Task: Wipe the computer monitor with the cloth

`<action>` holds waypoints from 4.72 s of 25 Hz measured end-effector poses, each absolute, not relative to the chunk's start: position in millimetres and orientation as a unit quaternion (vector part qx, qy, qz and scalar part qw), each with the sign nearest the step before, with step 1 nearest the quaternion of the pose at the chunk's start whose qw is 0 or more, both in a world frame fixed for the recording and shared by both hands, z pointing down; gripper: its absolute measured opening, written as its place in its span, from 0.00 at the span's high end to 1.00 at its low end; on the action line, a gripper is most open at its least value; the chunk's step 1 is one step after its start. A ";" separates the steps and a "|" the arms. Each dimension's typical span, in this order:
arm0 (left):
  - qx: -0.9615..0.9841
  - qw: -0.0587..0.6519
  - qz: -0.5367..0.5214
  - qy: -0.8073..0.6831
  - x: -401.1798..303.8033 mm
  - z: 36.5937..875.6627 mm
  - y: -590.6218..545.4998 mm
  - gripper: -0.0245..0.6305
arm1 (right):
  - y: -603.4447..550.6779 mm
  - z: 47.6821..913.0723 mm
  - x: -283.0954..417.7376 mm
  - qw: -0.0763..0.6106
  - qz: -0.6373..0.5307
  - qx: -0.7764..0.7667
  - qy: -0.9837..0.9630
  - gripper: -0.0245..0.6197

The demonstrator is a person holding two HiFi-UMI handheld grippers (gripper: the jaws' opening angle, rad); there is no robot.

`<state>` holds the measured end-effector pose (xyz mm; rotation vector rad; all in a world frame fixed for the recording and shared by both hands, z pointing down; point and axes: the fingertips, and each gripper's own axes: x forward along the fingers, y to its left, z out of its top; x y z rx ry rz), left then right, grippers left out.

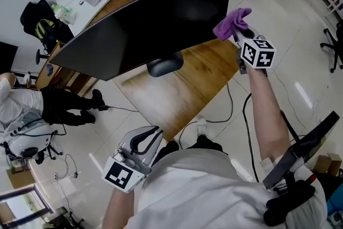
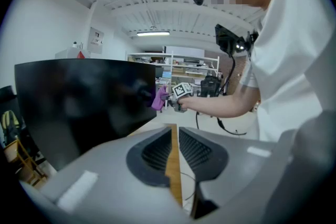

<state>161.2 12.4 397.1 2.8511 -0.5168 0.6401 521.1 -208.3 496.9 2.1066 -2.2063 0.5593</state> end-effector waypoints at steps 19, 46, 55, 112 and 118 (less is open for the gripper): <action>0.949 0.097 0.247 -0.170 157.9 414.5 30.7 0.86 | -197.6 612.4 522.4 0.076 0.249 0.683 -0.682 0.88; 0.950 0.123 0.215 -0.192 85.1 420.7 25.5 0.86 | -208.2 611.1 422.7 0.090 0.251 0.693 -0.670 0.88; 0.950 0.133 0.202 -0.200 54.7 424.7 20.7 0.86 | -211.3 609.9 379.4 0.090 0.254 0.689 -0.673 0.88; 0.929 0.166 0.147 -0.296 -138.8 450.2 2.5 0.86 | -261.5 599.5 0.0 0.156 0.217 0.503 -0.822 0.88; 0.928 0.164 0.138 -0.306 -143.4 450.2 2.6 0.86 | -267.8 586.0 -13.9 0.162 0.207 0.490 -0.831 0.88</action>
